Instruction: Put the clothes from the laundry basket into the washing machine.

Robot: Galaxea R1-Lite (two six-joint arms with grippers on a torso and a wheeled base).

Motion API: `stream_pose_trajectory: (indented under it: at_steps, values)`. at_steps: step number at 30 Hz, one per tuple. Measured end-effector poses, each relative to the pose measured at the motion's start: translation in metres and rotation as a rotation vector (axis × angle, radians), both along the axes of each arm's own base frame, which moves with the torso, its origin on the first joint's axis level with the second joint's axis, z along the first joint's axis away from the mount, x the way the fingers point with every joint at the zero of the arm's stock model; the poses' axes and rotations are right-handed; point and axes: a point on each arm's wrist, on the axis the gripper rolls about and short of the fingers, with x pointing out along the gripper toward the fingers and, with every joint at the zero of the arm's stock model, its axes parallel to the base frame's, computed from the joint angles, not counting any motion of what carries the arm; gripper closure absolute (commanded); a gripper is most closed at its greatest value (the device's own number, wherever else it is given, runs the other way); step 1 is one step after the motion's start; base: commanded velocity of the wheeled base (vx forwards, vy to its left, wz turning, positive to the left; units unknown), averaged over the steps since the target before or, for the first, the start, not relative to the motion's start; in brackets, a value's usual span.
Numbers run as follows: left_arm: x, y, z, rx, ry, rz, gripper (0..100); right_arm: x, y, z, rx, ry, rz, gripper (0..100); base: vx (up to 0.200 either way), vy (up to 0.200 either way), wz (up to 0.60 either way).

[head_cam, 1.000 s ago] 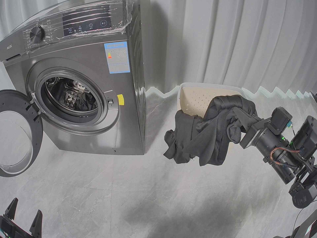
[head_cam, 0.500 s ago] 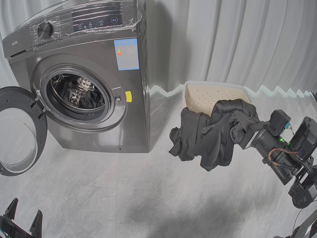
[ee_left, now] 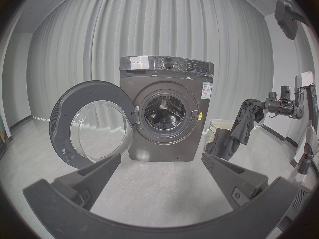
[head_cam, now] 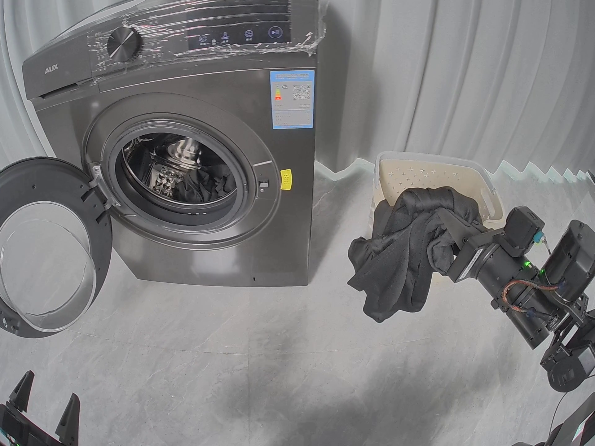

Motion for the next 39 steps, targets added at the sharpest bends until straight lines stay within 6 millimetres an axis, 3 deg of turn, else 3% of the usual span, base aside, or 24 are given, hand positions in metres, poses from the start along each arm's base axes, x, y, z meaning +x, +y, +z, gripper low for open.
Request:
stream_pose_trajectory:
  at_steps: [27,39]
  values:
    - [0.000,0.000,0.000,0.000,0.000,0.000,0,-0.001,0.003,-0.001,0.002,-0.004,0.021,100,0.000,0.200,0.00]
    - [0.000,0.000,0.000,0.008,-0.001,0.002,0,-0.008,0.012,-0.009,-0.022,0.028,0.071,100,0.000,0.000,0.00]
